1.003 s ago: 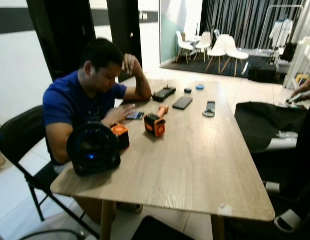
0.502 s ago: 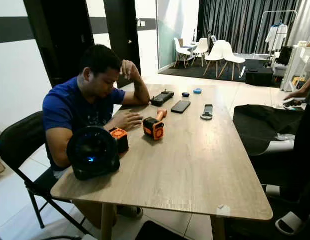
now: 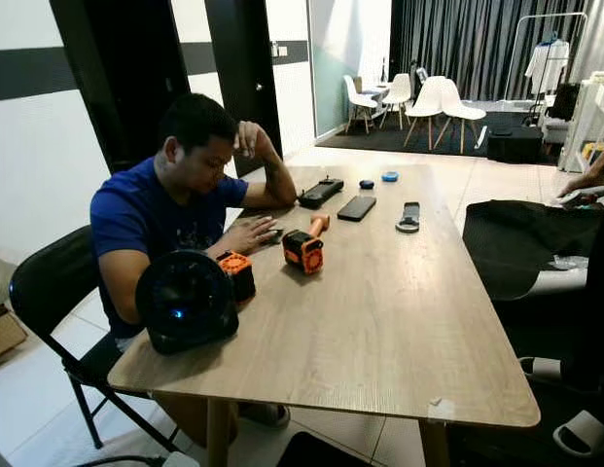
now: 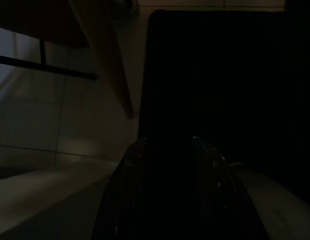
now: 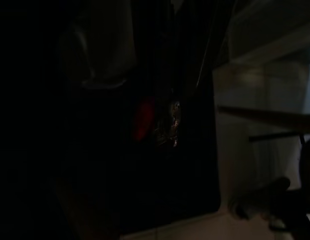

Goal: Hang keys on a hook

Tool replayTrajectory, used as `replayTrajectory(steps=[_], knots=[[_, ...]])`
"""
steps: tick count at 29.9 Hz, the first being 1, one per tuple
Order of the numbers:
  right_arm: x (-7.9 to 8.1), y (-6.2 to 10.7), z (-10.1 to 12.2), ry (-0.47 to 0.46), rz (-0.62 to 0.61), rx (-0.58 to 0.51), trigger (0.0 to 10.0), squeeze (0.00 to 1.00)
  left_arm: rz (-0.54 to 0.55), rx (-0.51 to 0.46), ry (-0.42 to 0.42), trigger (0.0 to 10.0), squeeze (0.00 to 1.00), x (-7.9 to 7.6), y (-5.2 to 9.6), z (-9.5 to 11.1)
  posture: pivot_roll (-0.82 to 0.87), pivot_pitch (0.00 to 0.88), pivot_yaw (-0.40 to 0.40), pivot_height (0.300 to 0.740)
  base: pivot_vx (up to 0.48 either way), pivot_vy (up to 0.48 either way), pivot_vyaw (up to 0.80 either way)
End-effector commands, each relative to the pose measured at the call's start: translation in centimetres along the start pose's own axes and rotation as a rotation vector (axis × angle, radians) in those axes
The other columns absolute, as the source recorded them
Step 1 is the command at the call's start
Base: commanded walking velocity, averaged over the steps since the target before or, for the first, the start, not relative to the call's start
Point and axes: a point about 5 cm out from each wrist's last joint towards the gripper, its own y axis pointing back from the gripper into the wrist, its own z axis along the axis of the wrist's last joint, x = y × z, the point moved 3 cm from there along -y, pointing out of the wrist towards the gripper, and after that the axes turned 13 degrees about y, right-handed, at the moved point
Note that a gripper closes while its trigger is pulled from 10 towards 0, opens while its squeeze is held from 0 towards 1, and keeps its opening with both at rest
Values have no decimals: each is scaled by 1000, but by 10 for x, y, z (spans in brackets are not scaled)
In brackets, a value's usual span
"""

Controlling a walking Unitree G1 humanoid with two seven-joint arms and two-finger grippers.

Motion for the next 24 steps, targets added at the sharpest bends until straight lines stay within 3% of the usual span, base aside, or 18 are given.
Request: replayTrajectory(steps=[1, 4, 10, 16, 24], knots=[[6, -1, -3, 27, 13, 14, 10000, 0, 6, 9, -11, 10000, 0, 2, 0, -2, 92, 31, 88, 740, 0, 0, 0], [8, -1, -7, 59, 16, 27, 10000, 0, 0, 12, -27, 10000, 0, 2, 1, -3, 94, 34, 87, 740, 0, 0, 0], [22, -1, -10, 381, 94, 47, 10000, 0, 35, -10, 24, 10000, 0, 4, 3, -8, 65, 30, 45, 740, 0, 0, 0], [22, -3, -5, 439, 108, 47, 10000, 0, 45, -13, 46, 10000, 0, 0, 3, -12, 64, 24, -14, 740, 0, 0, 0], [19, -7, 15, 521, 121, 37, 10000, 0, 47, -35, 115, 10000, 0, -18, 0, -19, 83, 13, -122, 740, 0, 0, 0]])
